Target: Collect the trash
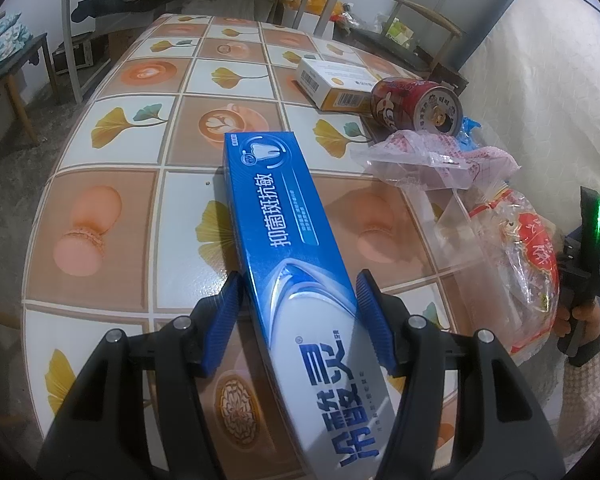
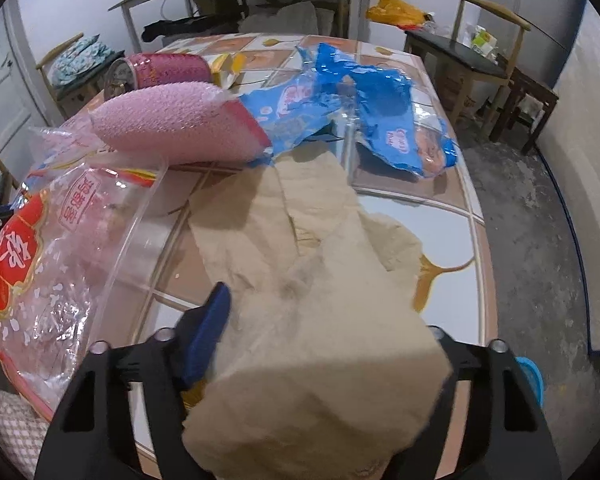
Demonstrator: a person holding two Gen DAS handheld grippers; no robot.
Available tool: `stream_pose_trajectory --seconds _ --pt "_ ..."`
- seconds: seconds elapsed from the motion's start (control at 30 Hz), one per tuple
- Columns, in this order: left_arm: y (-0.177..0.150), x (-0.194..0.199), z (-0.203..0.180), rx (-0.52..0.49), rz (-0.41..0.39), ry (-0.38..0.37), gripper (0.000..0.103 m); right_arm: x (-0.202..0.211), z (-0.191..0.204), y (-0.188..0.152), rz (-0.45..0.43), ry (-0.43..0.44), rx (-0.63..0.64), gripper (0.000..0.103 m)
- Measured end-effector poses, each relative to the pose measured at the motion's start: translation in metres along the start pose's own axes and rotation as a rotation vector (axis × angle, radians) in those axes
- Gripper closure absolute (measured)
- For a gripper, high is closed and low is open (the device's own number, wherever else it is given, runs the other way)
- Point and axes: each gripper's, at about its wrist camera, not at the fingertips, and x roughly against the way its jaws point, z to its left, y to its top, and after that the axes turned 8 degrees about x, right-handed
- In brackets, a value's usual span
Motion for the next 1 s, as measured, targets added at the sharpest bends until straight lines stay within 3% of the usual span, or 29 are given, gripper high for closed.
stream_pose_trajectory --seconds 0.3,0.4,1.0 --pt "-0.001 -0.001 -0.005 -0.022 0.001 0.048 0.047 0.007 -0.011 -0.007 0.01 -0.053 -0.078 0.082" --pt "-0.002 0.0 -0.008 -0.02 0.002 0.059 0.048 0.01 -0.017 -0.013 0.006 -0.051 -0.119 0.09" --pt "-0.014 0.02 -0.007 0.031 -0.018 0.052 0.054 0.052 -0.033 -0.047 -0.102 -0.028 -0.289 0.095"
